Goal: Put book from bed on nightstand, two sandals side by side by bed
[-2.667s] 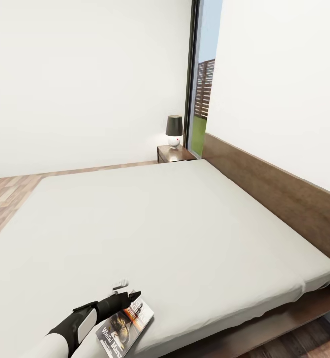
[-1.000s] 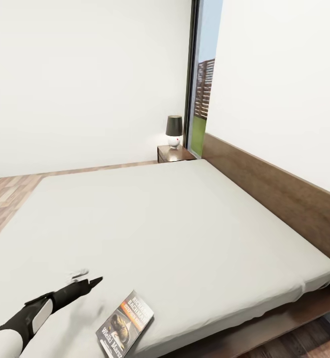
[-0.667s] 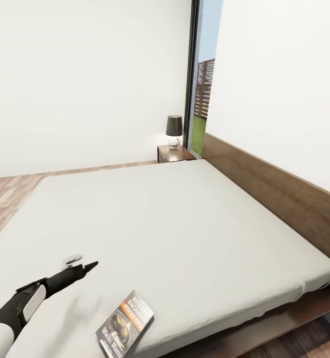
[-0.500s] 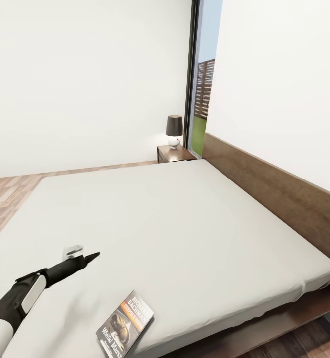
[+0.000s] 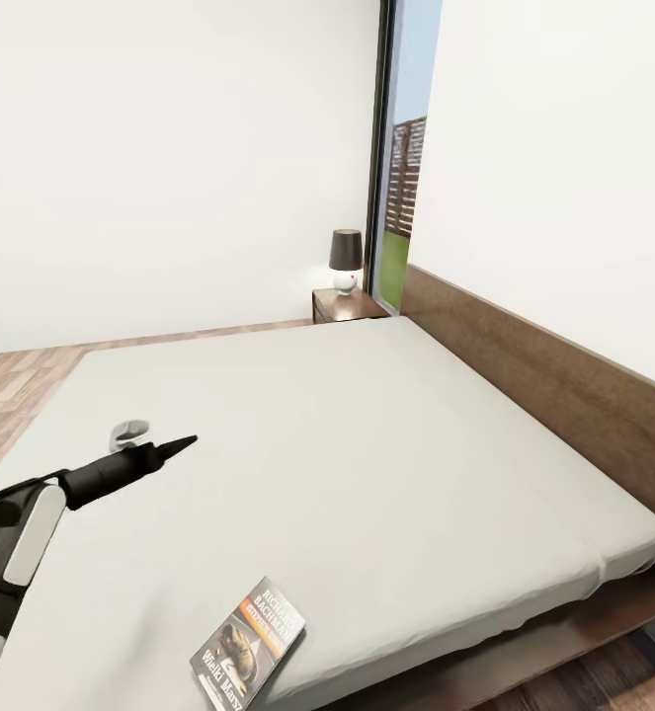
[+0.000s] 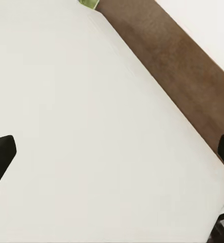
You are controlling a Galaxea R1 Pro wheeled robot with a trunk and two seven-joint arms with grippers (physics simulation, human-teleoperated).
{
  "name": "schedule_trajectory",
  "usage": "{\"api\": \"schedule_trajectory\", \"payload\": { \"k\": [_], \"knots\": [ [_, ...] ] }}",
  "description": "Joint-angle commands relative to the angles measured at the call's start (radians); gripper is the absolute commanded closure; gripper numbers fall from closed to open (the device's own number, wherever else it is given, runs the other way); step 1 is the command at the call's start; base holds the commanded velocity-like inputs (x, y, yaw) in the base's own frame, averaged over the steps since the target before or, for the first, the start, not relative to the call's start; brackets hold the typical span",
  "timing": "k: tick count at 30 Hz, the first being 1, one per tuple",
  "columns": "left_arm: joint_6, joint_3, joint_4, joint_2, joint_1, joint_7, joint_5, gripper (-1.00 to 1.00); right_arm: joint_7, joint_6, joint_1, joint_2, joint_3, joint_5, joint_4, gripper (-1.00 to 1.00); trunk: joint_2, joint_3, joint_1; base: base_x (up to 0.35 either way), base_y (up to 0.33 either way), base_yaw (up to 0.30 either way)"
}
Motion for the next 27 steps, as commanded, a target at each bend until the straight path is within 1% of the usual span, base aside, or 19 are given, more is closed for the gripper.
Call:
{"api": "schedule_trajectory", "payload": {
  "k": [1, 3, 4, 6, 7, 10, 11, 13, 16, 17, 27],
  "knots": [
    [0.007, 0.002, -0.002, 0.0, 0.0, -0.002, 0.002, -1.0, 0.003, -0.006, -0.001, 0.0, -0.008, 0.008, 0.003, -1.0, 0.0, -0.001, 0.0, 0.0, 0.0, 0.0],
    [0.059, 0.036, -0.084, -0.001, 0.03, -0.002, 0.007, -1.0, 0.003, -0.006, -0.001, 0.0, -0.008, 0.008, 0.002, -1.0, 0.0, -0.001, 0.0, 0.0, 0.0, 0.0],
    [0.059, 0.036, -0.084, -0.001, 0.03, -0.002, 0.007, -1.0, 0.003, -0.006, -0.001, 0.0, -0.008, 0.008, 0.002, -1.0, 0.0, -0.001, 0.0, 0.0, 0.0, 0.0],
    [0.096, 0.072, -0.152, -0.002, 0.06, -0.003, 0.014, -1.0, 0.003, -0.006, -0.001, 0.0, -0.008, 0.008, 0.002, -1.0, 0.0, -0.001, 0.0, 0.0, 0.0, 0.0],
    [0.096, 0.072, -0.152, -0.002, 0.06, -0.003, 0.014, -1.0, 0.003, -0.006, -0.001, 0.0, -0.008, 0.008, 0.002, -1.0, 0.0, -0.001, 0.0, 0.0, 0.0, 0.0],
    [0.13, 0.112, -0.222, -0.002, 0.089, -0.003, 0.031, -1.0, 0.003, -0.006, -0.001, 0.0, -0.007, 0.007, 0.001, -1.0, 0.0, -0.001, 0.0, 0.0, 0.0, 0.0],
    [0.13, 0.112, -0.222, -0.002, 0.089, -0.003, 0.031, -1.0, 0.003, -0.006, -0.001, 0.0, -0.007, 0.007, 0.001, -1.0, 0.0, -0.001, 0.0, 0.0, 0.0, 0.0],
    [0.142, 0.128, -0.247, 0.0, 0.101, -0.002, 0.041, -1.0, 0.003, -0.006, -0.001, 0.0, -0.007, 0.008, 0.001, -1.0, 0.0, -0.001, 0.0, 0.0, 0.0, 0.0],
    [0.15, 0.139, -0.263, 0.002, 0.108, -0.001, 0.047, -1.0, 0.003, -0.006, -0.001, 0.001, -0.006, 0.007, 0.001, -1.0, 0.0, -0.001, 0.0, 0.0, 0.0, 0.0],
    [0.157, 0.149, -0.278, 0.003, 0.114, 0.0, 0.053, -1.0, 0.003, -0.006, -0.001, 0.0, -0.006, 0.008, 0.0, -1.0, 0.0, -0.001, 0.0, 0.0, 0.0, 0.0],
    [0.162, 0.156, -0.291, 0.0, 0.119, 0.003, 0.057, -1.0, 0.003, -0.006, -0.001, -0.001, -0.006, 0.008, -0.002, -1.0, 0.0, -0.001, 0.0, 0.0, 0.0, 0.0]
  ]
}}
